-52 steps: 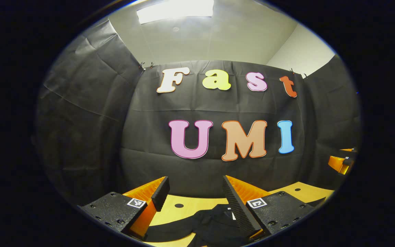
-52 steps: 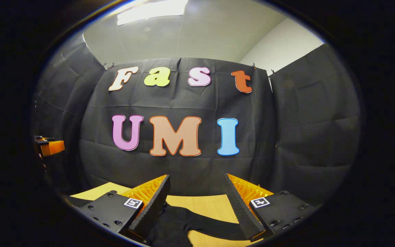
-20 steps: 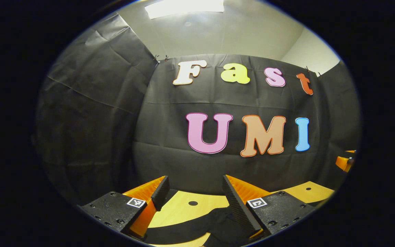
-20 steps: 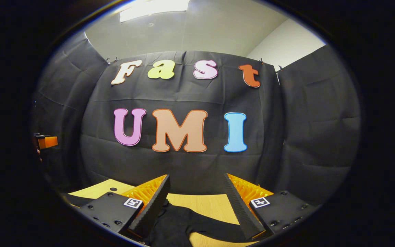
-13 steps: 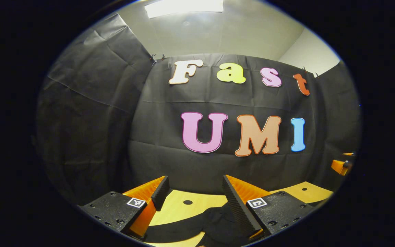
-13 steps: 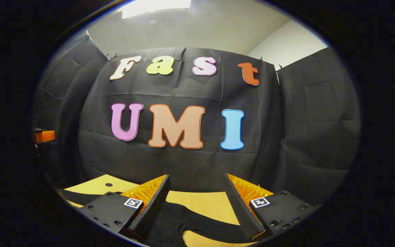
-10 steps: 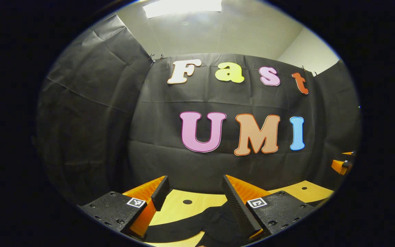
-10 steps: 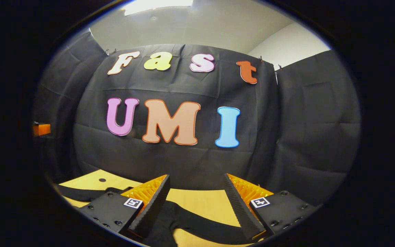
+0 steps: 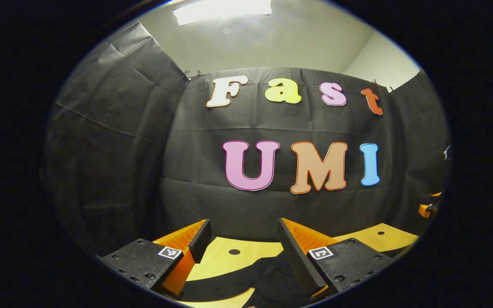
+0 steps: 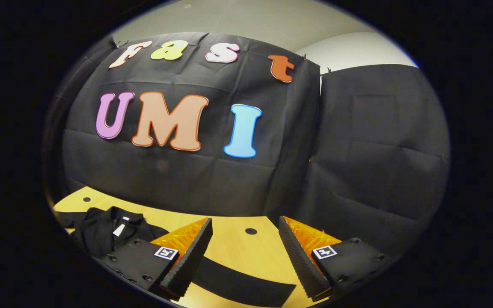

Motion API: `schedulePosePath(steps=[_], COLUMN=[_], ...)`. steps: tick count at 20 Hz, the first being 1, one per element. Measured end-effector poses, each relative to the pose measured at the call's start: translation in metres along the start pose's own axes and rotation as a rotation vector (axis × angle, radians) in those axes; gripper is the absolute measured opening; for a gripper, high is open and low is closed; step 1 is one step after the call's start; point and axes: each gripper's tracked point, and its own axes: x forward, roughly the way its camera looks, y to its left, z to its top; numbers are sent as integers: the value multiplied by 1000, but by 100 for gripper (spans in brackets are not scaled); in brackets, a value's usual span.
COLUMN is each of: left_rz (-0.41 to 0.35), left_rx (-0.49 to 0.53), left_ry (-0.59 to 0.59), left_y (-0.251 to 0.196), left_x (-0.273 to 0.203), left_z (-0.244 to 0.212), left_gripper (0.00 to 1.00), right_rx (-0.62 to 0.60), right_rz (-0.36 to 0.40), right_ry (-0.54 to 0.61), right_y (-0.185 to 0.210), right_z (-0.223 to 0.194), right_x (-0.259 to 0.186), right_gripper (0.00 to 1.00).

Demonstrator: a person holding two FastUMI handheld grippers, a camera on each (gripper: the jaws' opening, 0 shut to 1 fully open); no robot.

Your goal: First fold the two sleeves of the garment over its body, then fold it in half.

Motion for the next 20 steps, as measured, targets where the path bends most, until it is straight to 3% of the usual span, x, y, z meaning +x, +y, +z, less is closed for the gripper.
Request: schedulePosePath(steps=[10, 11, 20], left_rz=[12, 17, 35], left_rx=[51, 52, 89], left_ry=[4, 5, 26], left_y=[-21, -23, -50], left_x=[-9, -10, -17], left_z=[5, 5, 0], left_gripper=[89, 89, 89], right_rx=[15, 20, 33], right_rz=[-54, -60, -42], right_ry=[417, 456, 721], right_y=[-55, -56, -58], right_z=[-151, -160, -234], right_x=[57, 64, 78], right_gripper=[97, 100, 98])
